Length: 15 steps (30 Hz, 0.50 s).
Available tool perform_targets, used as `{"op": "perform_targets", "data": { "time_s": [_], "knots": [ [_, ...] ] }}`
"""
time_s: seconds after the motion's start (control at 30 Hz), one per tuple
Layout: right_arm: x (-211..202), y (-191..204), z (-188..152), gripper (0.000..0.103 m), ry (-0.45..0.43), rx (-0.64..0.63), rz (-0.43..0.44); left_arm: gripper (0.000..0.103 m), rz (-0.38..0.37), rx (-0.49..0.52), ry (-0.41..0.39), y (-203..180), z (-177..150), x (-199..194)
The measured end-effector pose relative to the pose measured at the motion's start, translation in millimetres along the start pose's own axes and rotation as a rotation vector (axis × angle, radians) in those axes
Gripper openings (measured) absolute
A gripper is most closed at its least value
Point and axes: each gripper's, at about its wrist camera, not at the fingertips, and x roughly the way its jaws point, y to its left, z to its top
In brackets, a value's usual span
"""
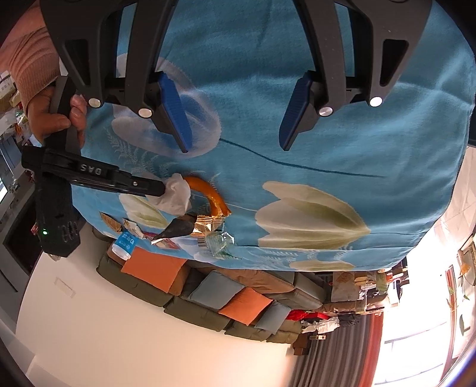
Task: Collect trash
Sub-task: 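Grasp the gold foil snack bag with the left gripper while the right grasps another white tissue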
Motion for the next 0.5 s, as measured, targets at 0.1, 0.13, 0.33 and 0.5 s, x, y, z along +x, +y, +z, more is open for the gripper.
{"op": "perform_targets", "data": {
  "time_s": [0.1,0.13,0.33,0.5],
  "knots": [
    [-9.7,-4.4,-4.4,0.013,-0.013,0.019,0.028,0.06,-0.006,0.01,0.008,-4.2,4.1,5.0],
    [-12.8,-4.9,-5.4,0.013,-0.017,0.021,0.032,0.06,-0.009,0.012,0.01,-5.3,5.4,6.6],
    [-32.2,-9.5,-14.0,0.013,-0.037,0.031,0.04,0.059,-0.021,0.037,0.027,-16.0,13.6,20.1],
    [-42.0,-18.5,-18.5,0.013,-0.054,0.057,0.037,0.057,-0.017,0.069,0.033,-29.5,28.2,33.6]
  ]
}}
